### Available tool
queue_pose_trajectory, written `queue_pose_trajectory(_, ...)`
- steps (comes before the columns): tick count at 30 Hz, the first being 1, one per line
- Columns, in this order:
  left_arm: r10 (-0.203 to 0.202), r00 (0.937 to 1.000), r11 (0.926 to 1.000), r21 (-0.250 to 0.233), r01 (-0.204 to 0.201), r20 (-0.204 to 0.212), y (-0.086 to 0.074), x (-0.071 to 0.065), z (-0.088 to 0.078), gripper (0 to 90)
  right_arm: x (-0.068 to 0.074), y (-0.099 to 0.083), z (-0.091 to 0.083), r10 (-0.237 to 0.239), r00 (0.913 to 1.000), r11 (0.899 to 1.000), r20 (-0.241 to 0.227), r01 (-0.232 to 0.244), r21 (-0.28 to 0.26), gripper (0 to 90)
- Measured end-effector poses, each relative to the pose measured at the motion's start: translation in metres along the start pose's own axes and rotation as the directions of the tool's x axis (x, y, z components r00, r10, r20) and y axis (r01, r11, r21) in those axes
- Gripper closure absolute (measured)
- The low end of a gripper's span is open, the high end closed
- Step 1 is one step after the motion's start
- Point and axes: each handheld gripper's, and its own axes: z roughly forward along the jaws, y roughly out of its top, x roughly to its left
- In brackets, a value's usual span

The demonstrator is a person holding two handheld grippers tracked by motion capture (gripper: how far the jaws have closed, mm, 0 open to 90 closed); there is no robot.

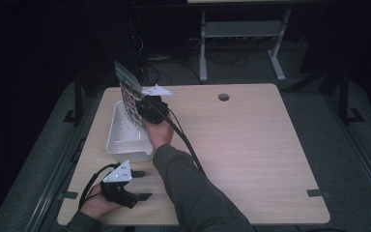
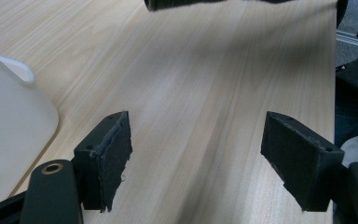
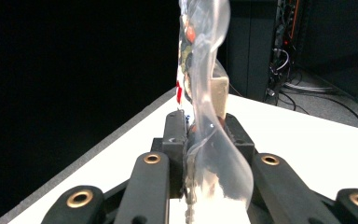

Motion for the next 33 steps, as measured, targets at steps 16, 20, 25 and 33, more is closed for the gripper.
queue_pose_trajectory(16, 0.004, 1.0, 1.0, 0.002, -0.004, 0.0, 0.0, 0.0, 0.001, 23.8, -0.011, 0.024, 0.007, -0.176, 0.9788, 0.962, -0.105, 0.193, 0.192, 64.0)
queue_pose_trajectory(20, 0.005, 1.0, 1.0, 0.003, -0.005, 0.002, 0.0, 0.0, 0.002, 23.9, -0.016, 0.026, 0.008, -0.192, 0.9745, 0.953, -0.116, 0.214, 0.216, 68.4)
queue_pose_trajectory(25, 0.009, 1.0, 0.9999, 0.009, -0.009, 0.004, 0.001, 0.0, 0.002, 23.9, -0.018, 0.021, 0.006, -0.188, 0.9788, 0.956, -0.081, 0.201, 0.214, 70.7)
queue_pose_trajectory(33, 0.007, 1.0, 0.9999, 0.011, -0.007, 0.001, 0.0, 0.0, 0.002, 23.9, -0.011, 0.011, -0.001, -0.173, 0.9848, 0.969, -0.013, 0.173, 0.177, 71.5)
